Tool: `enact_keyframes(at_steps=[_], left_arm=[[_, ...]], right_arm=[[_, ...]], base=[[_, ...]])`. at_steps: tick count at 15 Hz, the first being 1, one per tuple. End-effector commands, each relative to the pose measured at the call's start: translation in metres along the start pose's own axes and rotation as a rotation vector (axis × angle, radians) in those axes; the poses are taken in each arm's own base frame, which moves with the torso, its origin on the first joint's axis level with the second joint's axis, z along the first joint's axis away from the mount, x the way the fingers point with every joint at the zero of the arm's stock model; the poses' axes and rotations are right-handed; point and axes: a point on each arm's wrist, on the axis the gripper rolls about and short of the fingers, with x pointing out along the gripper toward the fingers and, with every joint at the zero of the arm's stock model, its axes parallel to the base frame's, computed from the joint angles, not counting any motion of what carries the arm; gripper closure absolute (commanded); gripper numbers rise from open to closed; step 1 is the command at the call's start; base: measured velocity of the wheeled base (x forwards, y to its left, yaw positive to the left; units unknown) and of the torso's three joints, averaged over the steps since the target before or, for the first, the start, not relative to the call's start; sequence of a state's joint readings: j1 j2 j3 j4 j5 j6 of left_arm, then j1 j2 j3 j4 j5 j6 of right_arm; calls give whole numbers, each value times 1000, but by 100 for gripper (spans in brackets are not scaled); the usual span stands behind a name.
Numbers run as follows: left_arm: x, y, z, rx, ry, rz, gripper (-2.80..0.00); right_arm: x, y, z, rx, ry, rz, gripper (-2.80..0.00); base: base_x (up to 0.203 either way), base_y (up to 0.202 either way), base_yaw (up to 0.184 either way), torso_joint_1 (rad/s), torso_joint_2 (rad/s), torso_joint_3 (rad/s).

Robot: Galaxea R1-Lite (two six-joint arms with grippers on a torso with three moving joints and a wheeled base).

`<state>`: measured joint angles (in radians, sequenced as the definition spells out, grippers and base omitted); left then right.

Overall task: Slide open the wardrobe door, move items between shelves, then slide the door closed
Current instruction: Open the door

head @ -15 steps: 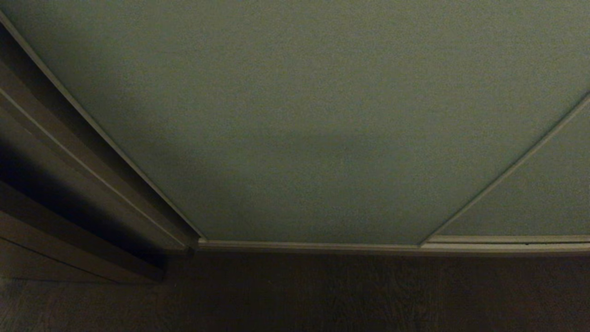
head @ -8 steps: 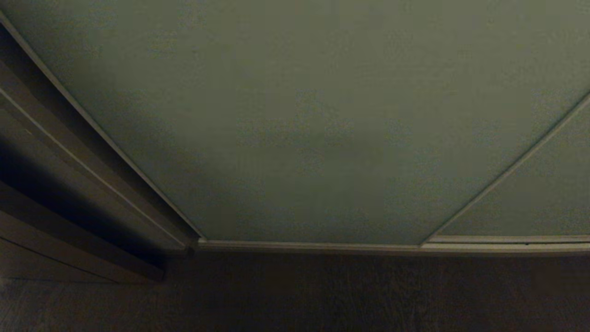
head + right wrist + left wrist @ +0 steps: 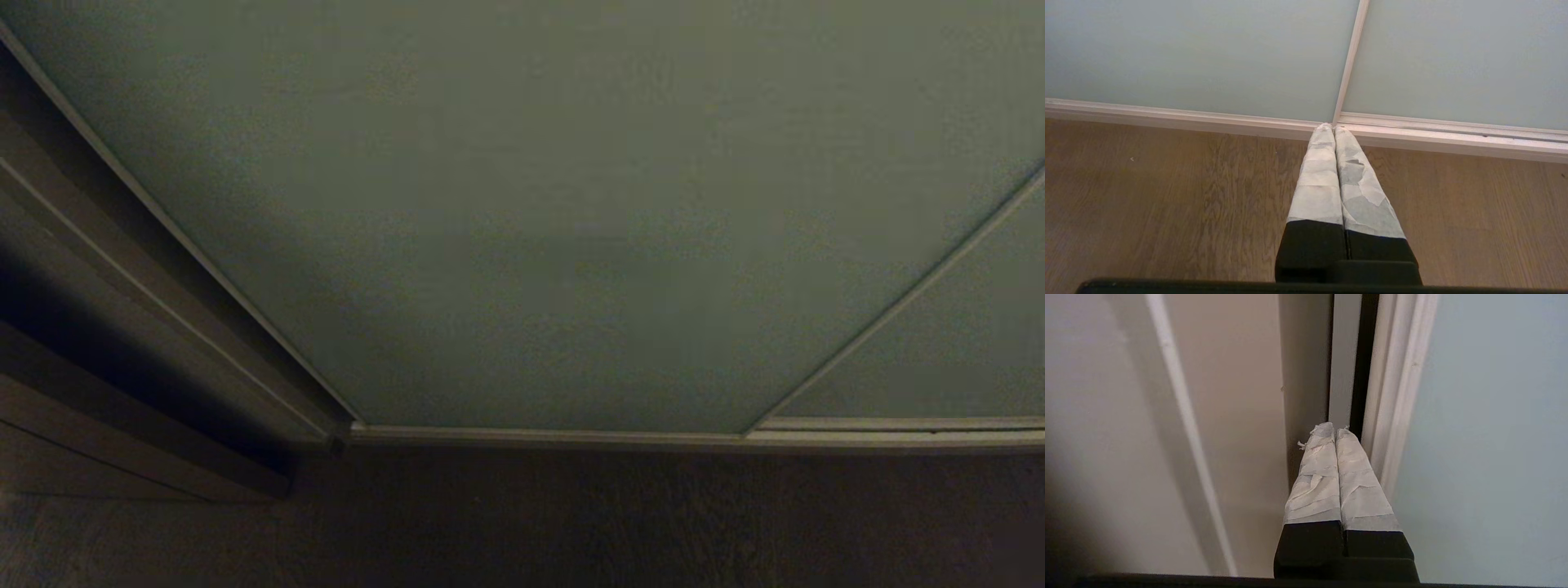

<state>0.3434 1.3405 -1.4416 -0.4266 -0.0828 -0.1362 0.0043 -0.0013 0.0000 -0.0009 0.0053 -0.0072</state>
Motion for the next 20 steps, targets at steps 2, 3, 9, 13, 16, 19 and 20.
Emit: enact_keyframes(at_steps=[2,3,9,13,16,19,20], left_arm=[[10,1,-6,-1,7,-3,0],[13,2,-7,-2,10,-4,0],[22,-2,-11,-11,18,-58,0],[27,-5,-16,-22,58,-93,0],[26,-10,-18,-34,81,-124,0],[24,-18,-18,-55,109,-177,0],[23,-22,-18,-64,117,-193,0]], right_arm=[[0,0,0,0,-1,1,0],[0,0,0,0,-1,1,0],[0,0,0,0,-1,1,0],[0,0,0,0,0,0,0],[0,0,0,0,0,1,0],[0,0,0,0,-1,0,0],[0,0,0,0,-1,1,0]], base=[[0,0,0,0,0,0],[0,0,0,0,0,0],[0,0,0,0,0,0],[0,0,0,0,0,0],[0,0,0,0,0,0],[0,0,0,0,0,0],[0,0,0,0,0,0]])
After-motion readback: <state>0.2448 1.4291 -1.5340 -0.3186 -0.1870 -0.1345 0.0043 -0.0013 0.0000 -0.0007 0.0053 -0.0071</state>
